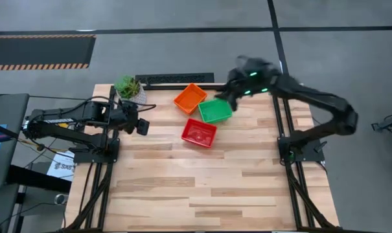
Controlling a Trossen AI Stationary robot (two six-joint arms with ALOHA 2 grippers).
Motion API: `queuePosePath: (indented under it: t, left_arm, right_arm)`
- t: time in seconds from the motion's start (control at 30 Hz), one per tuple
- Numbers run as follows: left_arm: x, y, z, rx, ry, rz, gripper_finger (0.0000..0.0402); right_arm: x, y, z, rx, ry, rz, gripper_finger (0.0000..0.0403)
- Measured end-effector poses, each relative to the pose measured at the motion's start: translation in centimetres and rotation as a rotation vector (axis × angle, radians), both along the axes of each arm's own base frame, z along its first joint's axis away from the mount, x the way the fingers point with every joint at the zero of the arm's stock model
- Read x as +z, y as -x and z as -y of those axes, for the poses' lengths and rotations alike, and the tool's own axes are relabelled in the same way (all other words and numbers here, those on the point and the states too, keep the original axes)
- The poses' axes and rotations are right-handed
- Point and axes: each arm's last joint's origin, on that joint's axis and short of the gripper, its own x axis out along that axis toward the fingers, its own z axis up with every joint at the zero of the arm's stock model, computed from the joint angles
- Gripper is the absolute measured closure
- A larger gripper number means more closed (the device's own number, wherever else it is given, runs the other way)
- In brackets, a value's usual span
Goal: Stack baskets by color
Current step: Return to Home Position
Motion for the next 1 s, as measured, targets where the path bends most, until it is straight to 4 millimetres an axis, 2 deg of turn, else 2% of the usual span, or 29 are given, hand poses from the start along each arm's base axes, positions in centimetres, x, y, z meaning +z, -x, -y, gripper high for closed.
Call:
queuePosePath:
  t: [0.1,0.2,0.3,0.37,0.43,0.53,0.67,0.77,0.87,1.0]
  left_arm:
    - [0.0,0.0,0.2,-0.006,0.068,0.011,0.0178]
    - [0.0,0.0,0.2,-0.035,0.066,0.004,0.0178]
    - [0.0,-0.1,0.1,-0.022,0.032,0.016,0.0178]
    - [0.6,-0.9,0.1,-0.103,-0.070,0.072,0.0178]
    - [1.6,-1.9,0.1,-0.191,-0.175,0.183,0.0178]
    - [3.3,-2.9,-0.2,-0.306,-0.325,0.340,0.0178]
    - [4.2,-2.6,-0.8,-0.359,-0.445,0.372,0.0178]
    - [4.5,-0.7,-1.1,-0.347,-0.488,0.378,0.0178]
    - [4.1,2.0,-0.9,-0.319,-0.531,0.430,0.0178]
    - [2.1,5.8,-0.5,-0.271,-0.551,0.511,0.0178]
  right_arm:
    - [3.3,3.7,-1.3,-0.021,0.038,0.071,0.0228]
    - [5.5,7.5,-2.9,-0.033,0.069,0.131,0.0231]
    - [6.2,10.6,-4.7,-0.036,0.058,0.148,0.0231]
    - [5.7,12.3,-5.7,-0.024,0.085,0.165,0.0230]
    - [4.6,13.5,-6.5,-0.050,0.093,0.186,0.0229]
    - [1.6,14.6,-7.1,-0.107,0.055,0.230,0.0228]
    - [-2.9,16.0,-7.8,-0.136,-0.020,0.316,0.0229]
    - [-5.5,17.2,-8.4,-0.144,-0.074,0.387,0.0231]
    - [-7.7,18.1,-8.9,-0.145,-0.101,0.414,0.0232]
    - [-9.5,19.5,-9.6,-0.149,-0.087,0.488,0.0230]
